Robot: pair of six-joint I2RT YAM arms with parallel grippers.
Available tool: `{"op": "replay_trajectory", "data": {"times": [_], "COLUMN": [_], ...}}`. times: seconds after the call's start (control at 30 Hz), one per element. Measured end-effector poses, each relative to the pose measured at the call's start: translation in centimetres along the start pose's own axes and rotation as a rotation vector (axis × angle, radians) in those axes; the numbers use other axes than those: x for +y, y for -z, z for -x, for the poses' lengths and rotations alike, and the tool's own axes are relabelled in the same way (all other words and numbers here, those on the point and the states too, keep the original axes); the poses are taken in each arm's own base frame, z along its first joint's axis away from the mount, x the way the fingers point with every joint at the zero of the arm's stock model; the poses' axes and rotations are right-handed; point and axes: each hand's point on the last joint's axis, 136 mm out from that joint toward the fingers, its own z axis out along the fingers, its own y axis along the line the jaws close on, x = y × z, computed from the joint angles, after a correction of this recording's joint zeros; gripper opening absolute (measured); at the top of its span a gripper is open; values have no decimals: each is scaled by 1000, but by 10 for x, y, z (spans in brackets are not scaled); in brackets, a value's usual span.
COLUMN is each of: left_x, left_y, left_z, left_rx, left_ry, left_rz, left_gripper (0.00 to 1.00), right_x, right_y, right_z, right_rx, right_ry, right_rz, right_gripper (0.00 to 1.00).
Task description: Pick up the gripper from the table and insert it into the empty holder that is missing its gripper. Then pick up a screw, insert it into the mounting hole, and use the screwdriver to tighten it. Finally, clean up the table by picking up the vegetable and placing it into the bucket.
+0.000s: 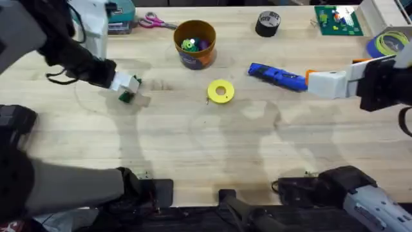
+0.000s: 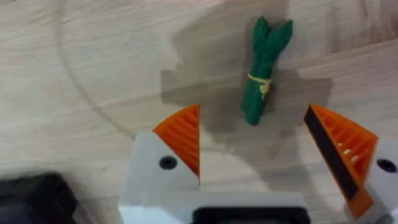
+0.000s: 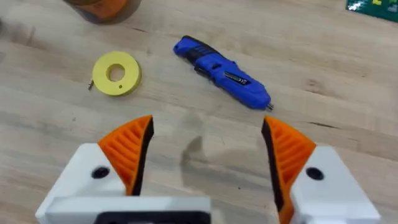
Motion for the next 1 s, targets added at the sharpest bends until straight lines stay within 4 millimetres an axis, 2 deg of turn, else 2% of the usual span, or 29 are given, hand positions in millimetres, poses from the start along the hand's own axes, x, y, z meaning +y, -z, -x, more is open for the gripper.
{"op": "replay_trajectory", "data": {"times": [0.13,0.27,0.5,0.63,0.7,0.77,0.87,0.9,1.0], "left_x": [1,3,3,0,-1,-1,-1,-1,-1], "left_y": [-29,-47,-57,-58,-58,-58,-58,-58,-58], "left_z": [-2,-1,5,6,7,8,9,10,10], "left_rx": [58,74,59,58,54,48,43,41,42], "left_ry": [-19,-27,-32,-34,-35,-34,-40,-42,-40], "left_rz": [-35,-46,-58,-78,-82,-86,-86,-84,-84], "left_gripper": [955,929,901,780,681,497,59,26,25], "right_x": [0,0,0,0,0,0,0,0,0], "right_y": [0,0,0,0,0,0,0,0,0], "right_z": [0,0,0,0,0,0,0,0,0], "right_rx": [0,0,0,0,0,-1,0,-1,-1], "right_ry": [0,0,0,0,0,0,0,0,0], "right_rz": [0,0,0,0,0,0,0,0,0], "right_gripper": [996,995,996,997,996,996,996,996,996]}}
